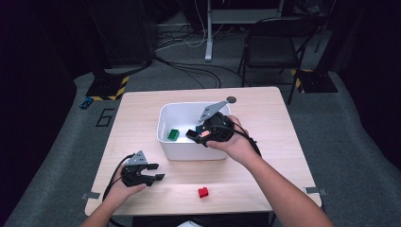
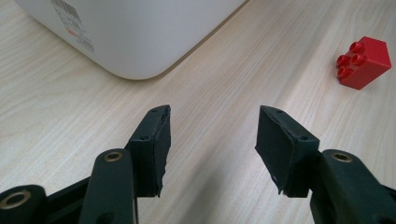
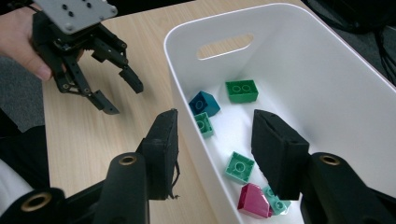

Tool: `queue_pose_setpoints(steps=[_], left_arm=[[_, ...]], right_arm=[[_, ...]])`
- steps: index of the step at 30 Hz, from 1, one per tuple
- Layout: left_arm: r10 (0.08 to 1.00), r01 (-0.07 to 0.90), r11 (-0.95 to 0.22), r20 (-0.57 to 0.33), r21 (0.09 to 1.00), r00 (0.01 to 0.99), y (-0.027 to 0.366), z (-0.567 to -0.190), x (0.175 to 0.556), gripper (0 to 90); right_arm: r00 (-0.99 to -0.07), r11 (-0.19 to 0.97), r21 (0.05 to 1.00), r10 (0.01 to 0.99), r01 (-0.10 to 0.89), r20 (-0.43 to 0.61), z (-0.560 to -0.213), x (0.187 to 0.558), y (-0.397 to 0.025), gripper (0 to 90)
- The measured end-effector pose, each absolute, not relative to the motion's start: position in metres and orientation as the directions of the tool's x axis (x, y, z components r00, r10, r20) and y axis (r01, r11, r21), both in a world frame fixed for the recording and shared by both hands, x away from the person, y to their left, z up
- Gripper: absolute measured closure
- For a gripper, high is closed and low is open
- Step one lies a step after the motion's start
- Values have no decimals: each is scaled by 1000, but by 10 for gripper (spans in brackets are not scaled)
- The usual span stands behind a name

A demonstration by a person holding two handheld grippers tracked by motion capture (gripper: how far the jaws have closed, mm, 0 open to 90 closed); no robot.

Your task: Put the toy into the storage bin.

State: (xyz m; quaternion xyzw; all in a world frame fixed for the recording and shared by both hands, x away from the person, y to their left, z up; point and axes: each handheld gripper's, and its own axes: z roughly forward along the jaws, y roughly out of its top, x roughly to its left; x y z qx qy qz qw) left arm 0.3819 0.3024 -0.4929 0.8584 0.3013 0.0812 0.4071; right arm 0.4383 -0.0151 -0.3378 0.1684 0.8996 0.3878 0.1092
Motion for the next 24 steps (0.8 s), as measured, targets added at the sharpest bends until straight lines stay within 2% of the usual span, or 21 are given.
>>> queue_pose_setpoints(steps=[13, 24], left_arm=[[597, 455, -486, -97, 746, 797, 307, -494, 384, 449], [608, 469, -469, -112, 748, 786, 307, -495, 384, 448]], right_arm=[[-939, 638, 744, 340, 200, -40, -357, 402, -16, 508], [-941, 646, 733, 338, 210, -28, -397, 379, -18, 504]])
